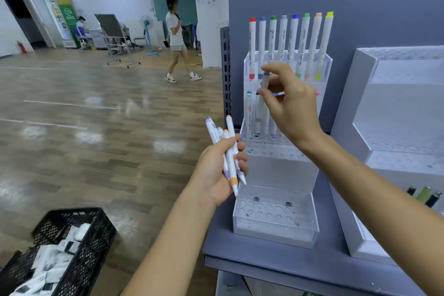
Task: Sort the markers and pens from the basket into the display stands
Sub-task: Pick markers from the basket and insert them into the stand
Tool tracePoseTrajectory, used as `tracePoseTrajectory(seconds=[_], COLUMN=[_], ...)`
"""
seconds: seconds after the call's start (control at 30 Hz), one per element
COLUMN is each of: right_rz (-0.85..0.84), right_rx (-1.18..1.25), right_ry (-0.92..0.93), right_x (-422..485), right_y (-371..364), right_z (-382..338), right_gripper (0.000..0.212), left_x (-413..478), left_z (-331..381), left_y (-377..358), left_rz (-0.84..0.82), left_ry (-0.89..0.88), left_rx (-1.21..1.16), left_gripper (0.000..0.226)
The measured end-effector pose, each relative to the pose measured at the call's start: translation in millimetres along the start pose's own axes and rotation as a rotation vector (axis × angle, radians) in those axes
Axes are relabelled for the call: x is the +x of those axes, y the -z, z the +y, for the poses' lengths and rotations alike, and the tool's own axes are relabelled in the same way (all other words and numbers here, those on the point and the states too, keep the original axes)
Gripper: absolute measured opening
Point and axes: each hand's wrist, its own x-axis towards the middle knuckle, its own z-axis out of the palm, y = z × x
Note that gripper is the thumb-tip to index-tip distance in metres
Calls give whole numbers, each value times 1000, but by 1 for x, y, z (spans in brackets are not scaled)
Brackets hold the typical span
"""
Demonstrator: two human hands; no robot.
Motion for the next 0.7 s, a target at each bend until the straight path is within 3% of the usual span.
tracePoseTrajectory(seconds=[0.33, 0.7], right_rz=[-104, -378], right_rx=[-168, -283], right_ry=[-45, -120], right_x=[5, 8], right_y=[-4, -8], right_z=[5, 1], right_gripper=[28, 29], left_x=[0, 7], left_z=[1, 2], left_y=[-4, -8], left_rz=[-30, -17], left_ry=[-90, -107], left_rx=[36, 42], left_gripper=[13, 17])
